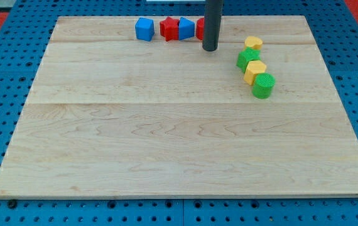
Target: Nudge the yellow heart a bit right
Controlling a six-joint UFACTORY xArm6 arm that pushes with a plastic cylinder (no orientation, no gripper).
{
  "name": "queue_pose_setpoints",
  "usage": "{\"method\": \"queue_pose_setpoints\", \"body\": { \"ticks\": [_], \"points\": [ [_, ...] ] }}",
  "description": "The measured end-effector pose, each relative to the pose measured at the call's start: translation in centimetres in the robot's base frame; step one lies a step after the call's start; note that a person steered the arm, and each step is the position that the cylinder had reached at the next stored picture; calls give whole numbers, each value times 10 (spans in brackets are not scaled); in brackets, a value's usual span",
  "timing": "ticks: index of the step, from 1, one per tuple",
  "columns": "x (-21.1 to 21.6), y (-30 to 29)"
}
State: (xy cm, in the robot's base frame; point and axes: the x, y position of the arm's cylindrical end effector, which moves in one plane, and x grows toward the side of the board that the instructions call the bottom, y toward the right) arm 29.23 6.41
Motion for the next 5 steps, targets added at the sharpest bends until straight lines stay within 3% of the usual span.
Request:
{"method": "queue_pose_setpoints", "body": {
  "ticks": [2,3,5],
  "points": [
    [0,1],
    [-15,45],
    [-77,70]
  ]
}}
